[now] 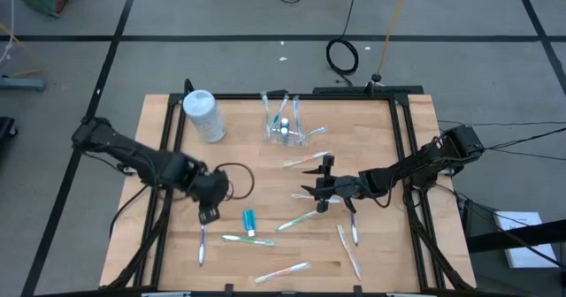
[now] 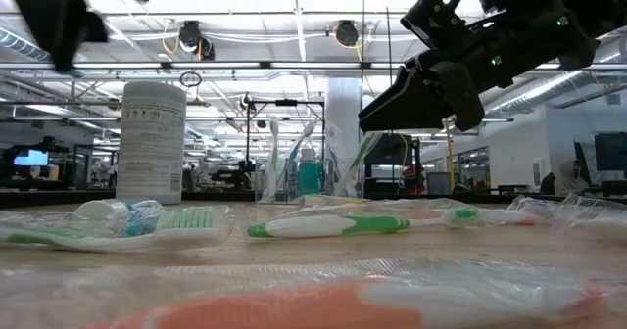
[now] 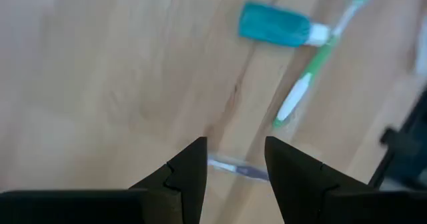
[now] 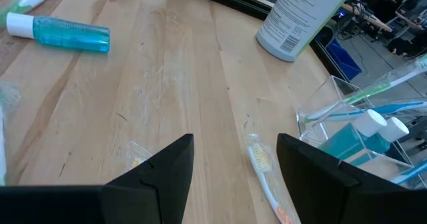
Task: Pick & Place toothbrushing station
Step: Put the purple toothbrush into the transparent organizer
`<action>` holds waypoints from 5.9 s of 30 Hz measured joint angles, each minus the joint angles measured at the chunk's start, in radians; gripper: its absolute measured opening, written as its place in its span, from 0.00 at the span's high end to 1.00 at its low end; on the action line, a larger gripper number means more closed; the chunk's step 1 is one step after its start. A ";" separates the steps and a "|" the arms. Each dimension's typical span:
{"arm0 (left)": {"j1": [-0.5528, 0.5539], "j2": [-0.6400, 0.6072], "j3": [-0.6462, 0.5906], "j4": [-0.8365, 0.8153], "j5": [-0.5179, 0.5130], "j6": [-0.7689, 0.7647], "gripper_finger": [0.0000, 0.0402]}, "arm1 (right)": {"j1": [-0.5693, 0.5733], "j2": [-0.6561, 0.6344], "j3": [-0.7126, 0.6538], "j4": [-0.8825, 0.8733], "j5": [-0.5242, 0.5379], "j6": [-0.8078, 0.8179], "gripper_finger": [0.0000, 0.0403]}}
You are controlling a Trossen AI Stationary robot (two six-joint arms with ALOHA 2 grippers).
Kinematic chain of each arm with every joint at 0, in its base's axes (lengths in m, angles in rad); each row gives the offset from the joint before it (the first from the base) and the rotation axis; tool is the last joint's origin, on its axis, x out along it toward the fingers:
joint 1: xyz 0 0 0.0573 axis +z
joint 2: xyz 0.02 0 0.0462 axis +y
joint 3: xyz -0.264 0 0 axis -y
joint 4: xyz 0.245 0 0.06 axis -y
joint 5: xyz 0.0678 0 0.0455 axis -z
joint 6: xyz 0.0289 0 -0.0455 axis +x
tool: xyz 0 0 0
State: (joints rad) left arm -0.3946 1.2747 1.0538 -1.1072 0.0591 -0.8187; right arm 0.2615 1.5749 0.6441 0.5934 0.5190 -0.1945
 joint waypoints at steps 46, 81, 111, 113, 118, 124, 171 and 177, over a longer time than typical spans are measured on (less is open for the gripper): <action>0.020 0.013 -0.477 0.711 0.004 -0.230 0.97 | 0.000 0.000 0.000 -0.008 0.000 0.052 0.48; 0.615 0.082 -0.130 1.363 -0.530 1.094 0.99 | 0.000 0.000 0.000 -0.009 0.000 0.056 0.48; 0.706 0.244 -0.130 1.102 -0.514 0.880 0.95 | 0.000 0.000 0.000 -0.018 0.000 0.056 0.48; 0.706 0.244 -0.130 1.084 -0.514 0.863 0.94 | 0.000 0.000 0.000 -0.018 0.000 0.056 0.48; 0.706 0.244 -0.130 1.076 -0.514 0.876 0.83 | 0.000 0.000 0.000 -0.019 0.000 0.077 0.48; 0.698 0.230 -0.131 1.067 -0.514 0.888 0.63 | 0.001 0.000 0.001 -0.049 0.001 0.210 0.48; 0.582 -0.037 -0.130 0.996 -0.370 0.945 0.62 | 0.244 -0.271 -0.252 -0.704 -0.224 1.400 0.74; 0.582 -0.037 -0.130 0.996 -0.371 0.945 0.62 | 0.244 -0.274 -0.253 -0.702 -0.223 1.352 0.96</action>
State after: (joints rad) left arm 0.1879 1.2377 0.9234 -0.1116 -0.3115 0.1265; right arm 0.5053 1.3006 0.3908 -0.1084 0.2962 1.1576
